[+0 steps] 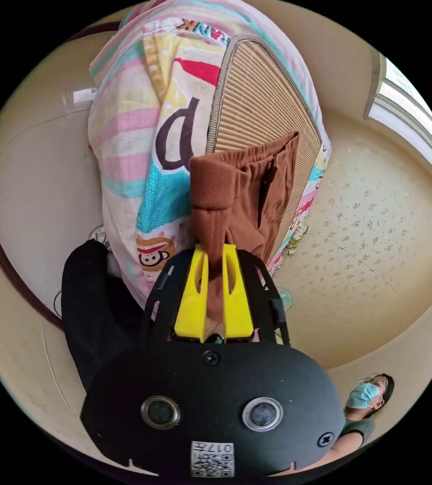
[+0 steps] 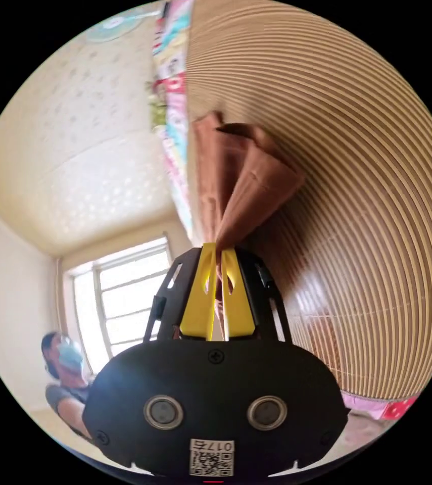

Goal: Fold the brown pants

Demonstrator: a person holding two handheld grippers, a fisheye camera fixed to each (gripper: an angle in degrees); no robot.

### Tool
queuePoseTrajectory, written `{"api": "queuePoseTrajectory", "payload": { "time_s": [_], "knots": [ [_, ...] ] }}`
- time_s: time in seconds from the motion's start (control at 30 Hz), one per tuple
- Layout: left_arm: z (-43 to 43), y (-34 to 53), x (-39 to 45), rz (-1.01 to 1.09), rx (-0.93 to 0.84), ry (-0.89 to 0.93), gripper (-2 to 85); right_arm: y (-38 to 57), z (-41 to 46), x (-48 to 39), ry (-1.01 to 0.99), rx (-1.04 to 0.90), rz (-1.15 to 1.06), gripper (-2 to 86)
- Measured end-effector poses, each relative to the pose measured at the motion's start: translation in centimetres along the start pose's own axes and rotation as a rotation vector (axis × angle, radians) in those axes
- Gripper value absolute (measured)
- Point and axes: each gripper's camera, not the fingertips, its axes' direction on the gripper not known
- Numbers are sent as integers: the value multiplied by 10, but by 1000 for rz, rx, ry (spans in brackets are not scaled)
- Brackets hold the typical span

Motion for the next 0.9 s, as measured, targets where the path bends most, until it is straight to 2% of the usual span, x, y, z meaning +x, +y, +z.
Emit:
{"api": "queuePoseTrajectory", "payload": {
  "time_s": [0.13,0.27,0.4,0.5,0.57,0.7,0.8,0.83,0.9],
  "knots": [
    [-13,21,6,116,-48,104,39,69,-64,-21,-146,79,-123,10],
    [-25,51,4,148,-67,151,39,151,-130,-6,-148,236,-1,7],
    [-37,80,19,105,-31,197,39,164,-144,-28,-173,278,5,7],
    [-37,76,61,119,30,173,31,118,-126,-77,-99,247,-45,8],
    [-28,60,88,116,67,175,14,52,-87,-123,-81,180,-113,11],
    [28,-16,157,159,47,96,19,-60,-1,-193,58,121,-121,19],
    [56,-61,202,164,190,72,47,-123,66,-241,175,186,-108,32],
    [64,-68,219,223,261,108,44,-134,89,-261,170,207,-200,30],
    [85,-68,240,263,304,82,46,-149,137,-282,326,125,-260,18]
  ]
}}
